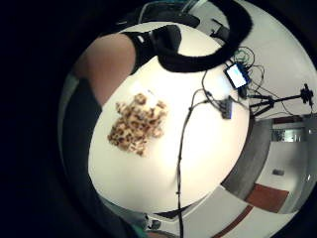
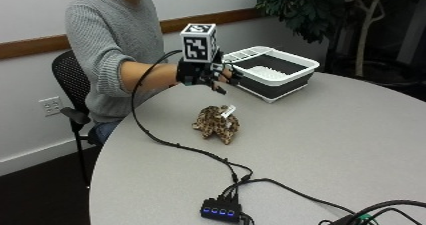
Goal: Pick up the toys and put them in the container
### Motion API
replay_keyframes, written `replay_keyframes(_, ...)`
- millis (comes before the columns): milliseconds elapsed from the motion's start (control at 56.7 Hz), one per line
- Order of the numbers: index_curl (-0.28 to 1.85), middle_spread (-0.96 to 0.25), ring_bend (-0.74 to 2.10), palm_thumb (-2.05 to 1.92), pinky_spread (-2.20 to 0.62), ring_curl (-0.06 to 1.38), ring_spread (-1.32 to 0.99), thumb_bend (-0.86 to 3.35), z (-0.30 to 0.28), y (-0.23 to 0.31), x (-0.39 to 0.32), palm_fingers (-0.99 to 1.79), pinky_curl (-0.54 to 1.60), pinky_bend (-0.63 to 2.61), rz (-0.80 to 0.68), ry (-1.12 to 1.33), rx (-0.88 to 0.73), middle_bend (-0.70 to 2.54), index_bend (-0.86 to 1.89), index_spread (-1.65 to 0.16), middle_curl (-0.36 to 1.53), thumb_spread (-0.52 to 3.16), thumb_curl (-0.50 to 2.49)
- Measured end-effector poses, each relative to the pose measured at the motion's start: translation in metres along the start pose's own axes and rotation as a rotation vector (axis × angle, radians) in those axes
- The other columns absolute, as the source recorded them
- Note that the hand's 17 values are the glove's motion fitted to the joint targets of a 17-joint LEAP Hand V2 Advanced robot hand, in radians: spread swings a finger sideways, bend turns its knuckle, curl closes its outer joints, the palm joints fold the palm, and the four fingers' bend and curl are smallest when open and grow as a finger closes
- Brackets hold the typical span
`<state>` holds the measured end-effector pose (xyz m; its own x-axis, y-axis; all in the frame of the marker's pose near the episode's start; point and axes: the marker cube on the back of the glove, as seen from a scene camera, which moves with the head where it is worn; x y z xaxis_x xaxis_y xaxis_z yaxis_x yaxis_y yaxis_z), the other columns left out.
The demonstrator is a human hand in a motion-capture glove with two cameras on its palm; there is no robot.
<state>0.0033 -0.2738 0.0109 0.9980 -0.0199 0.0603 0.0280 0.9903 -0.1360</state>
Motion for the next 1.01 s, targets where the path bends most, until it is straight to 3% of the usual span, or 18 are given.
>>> replay_keyframes(212,0.36,-0.18,0.26,-0.01,0.05,0.2,-0.17,-0.01,0.115,0.001,0.022,0.0,0.34,0.86,0.103,0.081,-0.188,0.16,0.28,-0.38,0.22,1.44,0.25)
replay_keyframes(318,0.39,-0.18,0.09,0.0,0.05,0.16,-0.12,-0.01,0.15,0.008,0.026,-0.09,0.36,0.93,0.102,0.002,-0.194,0.16,0.34,-0.39,0.23,1.42,0.26)
replay_keyframes(529,0.46,-0.21,0.16,0.05,0.03,0.11,-0.09,0.0,0.148,0.004,0.03,0.11,0.36,0.97,0.078,0.074,-0.063,0.19,0.55,-0.43,0.26,1.35,0.3)
replay_keyframes(635,0.47,-0.25,0.38,0.17,-0.07,0.16,-0.2,0.05,0.144,0.001,0.032,0.45,0.32,0.87,0.062,0.102,0.043,0.26,0.56,-0.42,0.29,1.38,0.35)
replay_keyframes(688,0.48,-0.27,0.56,0.27,-0.18,0.22,-0.28,0.09,0.141,-0.002,0.033,0.77,0.32,0.9,0.051,0.097,0.082,0.3,0.54,-0.41,0.31,1.38,0.39)
replay_keyframes(794,0.54,-0.32,0.71,0.45,-0.3,0.29,-0.37,0.15,0.119,-0.01,0.035,1.04,0.35,0.94,0.046,0.07,0.097,0.39,0.56,-0.39,0.37,1.28,0.47)
replay_keyframes(1005,0.67,-0.35,0.76,0.57,-0.37,0.37,-0.45,0.15,0.019,-0.032,0.044,1.09,0.42,1.0,0.066,-0.02,0.205,0.57,0.66,-0.34,0.49,1.07,0.61)
